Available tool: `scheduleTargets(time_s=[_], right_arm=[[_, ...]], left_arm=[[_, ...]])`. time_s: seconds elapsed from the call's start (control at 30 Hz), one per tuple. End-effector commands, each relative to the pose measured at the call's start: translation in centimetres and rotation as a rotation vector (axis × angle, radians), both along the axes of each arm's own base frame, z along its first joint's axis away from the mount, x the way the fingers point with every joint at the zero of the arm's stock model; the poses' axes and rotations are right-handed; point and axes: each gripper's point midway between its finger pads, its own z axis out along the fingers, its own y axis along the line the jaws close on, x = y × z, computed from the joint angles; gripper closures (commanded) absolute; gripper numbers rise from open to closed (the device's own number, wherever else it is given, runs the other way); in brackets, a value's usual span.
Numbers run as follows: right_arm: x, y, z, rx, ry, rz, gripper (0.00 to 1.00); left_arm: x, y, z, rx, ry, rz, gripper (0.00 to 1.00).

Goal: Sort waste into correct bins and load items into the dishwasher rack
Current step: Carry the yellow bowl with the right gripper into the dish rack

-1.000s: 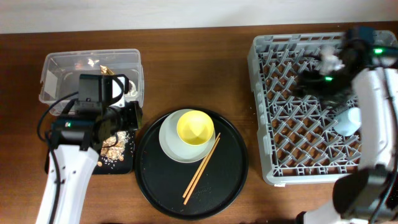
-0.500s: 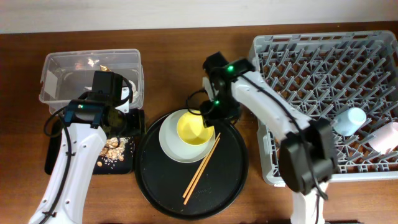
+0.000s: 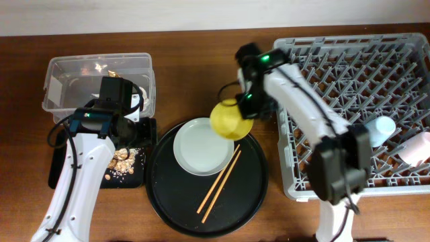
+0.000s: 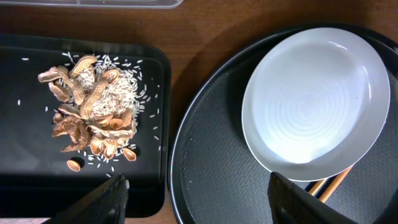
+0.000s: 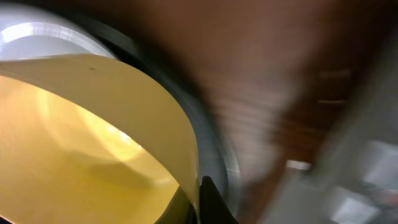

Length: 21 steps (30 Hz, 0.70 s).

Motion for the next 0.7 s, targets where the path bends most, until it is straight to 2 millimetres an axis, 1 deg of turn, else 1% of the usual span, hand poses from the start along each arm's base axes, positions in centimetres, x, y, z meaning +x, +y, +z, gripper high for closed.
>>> scheduleTargets(time_s=[0.0,0.03,0.07,0.1,0.13,0.17,0.2,0.27,0.3,0.33,0.37,0.4,0.47,0.5,0.53,0.67], right_arm=[[2.7,-7.1,7.2,-0.118,-0.250,-0.124,0.96],[3.4,-10.7,9.2,-0.172,-0.327,-0.203,0.96],[3.9,-12.7,10.4,-0.197,-0.374,-0.253,0.96],[4.6,-15.6,11.8,-0.235,-0.438,-0.324,0.96],[5.1,-17.7,12.7,-0.264,-0.482,-0.376,0.96],[6.1,-21.9,14.1,-0.330,-0.557,-0.478,0.96],[6.4,-23.5,14.6,-0.356,-0.584,-0.516,0.96],[7.5,-27.8,15.7,-0.396,-0.666,-0.622,0.96],[8.0,-30.3,16.0,-0.438,-0.704,-0.682,0.96],[8.2,-31.8,16.3,-0.478,-0.724,-0.717,0.96],[7.9,-34.3,16.4,-0.583,-0.735,-0.778,0.96],[7.1,-36.5,16.8,-0.711,-0.735,-0.837,0.96],[5.2,-40.5,17.8,-1.063,-0.709,-0.947,0.96],[5.3,-41.2,17.3,-1.140,-0.675,-0.923,0.96],[5.7,-42.2,15.9,-1.221,-0.606,-0.876,0.96],[5.8,-44.0,10.7,-1.375,-0.431,-0.814,0.96]], left_arm=[[0.3,0.3,0.1,0.016,-0.009,-0.002,0.28],[0.4,0.3,0.1,0.015,-0.013,-0.002,0.28],[0.5,0.3,0.1,0.015,-0.016,-0.002,0.27],[0.5,0.3,0.1,0.015,-0.019,-0.002,0.25],[0.6,0.3,0.2,0.015,-0.021,-0.002,0.25],[0.6,0.3,0.2,0.014,-0.024,-0.002,0.25],[0.6,0.3,0.2,0.014,-0.024,-0.002,0.25],[0.6,0.3,0.2,0.014,-0.024,-0.002,0.25],[0.6,0.3,0.2,0.014,-0.024,-0.002,0.25],[0.6,0.3,0.2,0.014,-0.024,-0.002,0.25],[0.6,0.3,0.2,0.014,-0.024,-0.002,0.25],[0.6,0.3,0.2,0.014,-0.024,-0.002,0.25],[0.6,0.3,0.2,0.014,-0.024,-0.002,0.25],[0.6,0.3,0.2,0.014,-0.024,-0.002,0.25],[0.6,0.2,0.2,0.014,-0.023,-0.002,0.25],[0.7,0.2,0.2,0.013,-0.026,-0.002,0.25]])
